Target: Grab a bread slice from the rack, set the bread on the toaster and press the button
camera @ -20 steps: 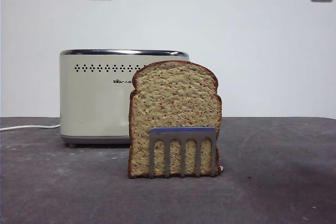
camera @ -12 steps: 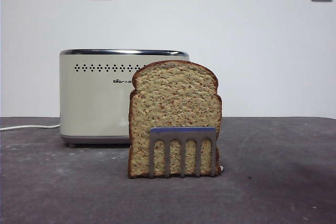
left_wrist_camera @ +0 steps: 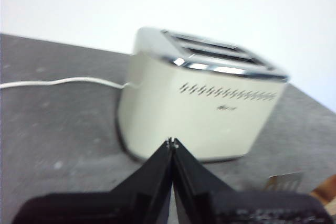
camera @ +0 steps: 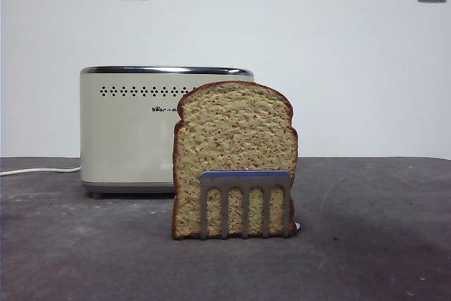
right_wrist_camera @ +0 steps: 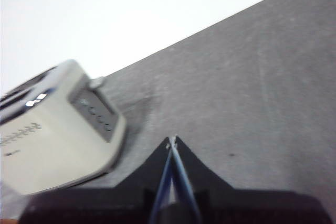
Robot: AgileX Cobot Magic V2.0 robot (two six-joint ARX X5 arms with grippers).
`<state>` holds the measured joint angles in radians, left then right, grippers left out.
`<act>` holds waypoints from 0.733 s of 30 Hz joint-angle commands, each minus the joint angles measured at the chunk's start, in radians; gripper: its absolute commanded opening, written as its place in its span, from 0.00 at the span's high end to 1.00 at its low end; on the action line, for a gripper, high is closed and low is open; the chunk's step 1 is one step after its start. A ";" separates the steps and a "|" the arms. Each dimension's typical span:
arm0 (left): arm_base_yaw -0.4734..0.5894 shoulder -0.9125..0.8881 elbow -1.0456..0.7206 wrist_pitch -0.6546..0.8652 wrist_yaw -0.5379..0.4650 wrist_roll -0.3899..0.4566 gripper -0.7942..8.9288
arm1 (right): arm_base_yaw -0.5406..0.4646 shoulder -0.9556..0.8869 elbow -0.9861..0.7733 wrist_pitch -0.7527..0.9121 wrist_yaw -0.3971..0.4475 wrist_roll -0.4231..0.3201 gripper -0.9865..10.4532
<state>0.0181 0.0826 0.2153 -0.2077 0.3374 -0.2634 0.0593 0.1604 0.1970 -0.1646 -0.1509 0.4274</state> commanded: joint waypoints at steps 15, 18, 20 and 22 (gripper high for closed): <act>0.000 0.429 0.479 -0.292 0.407 0.297 0.93 | 0.003 0.524 0.636 -0.422 -0.344 -0.344 0.92; -0.008 0.477 0.560 -0.393 0.435 0.360 0.93 | 0.010 0.592 0.752 -0.558 -0.349 -0.426 0.92; -0.019 0.500 0.610 -0.463 0.435 0.397 0.93 | 0.017 0.624 0.814 -0.637 -0.349 -0.470 0.92; -0.028 0.514 0.652 -0.534 0.435 0.432 0.93 | 0.023 0.646 0.863 -0.706 -0.348 -0.498 0.92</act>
<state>-0.0048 0.5964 0.8555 -0.7177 0.7673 0.1036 0.0788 0.8047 1.0477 -0.8509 -0.4969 -0.0101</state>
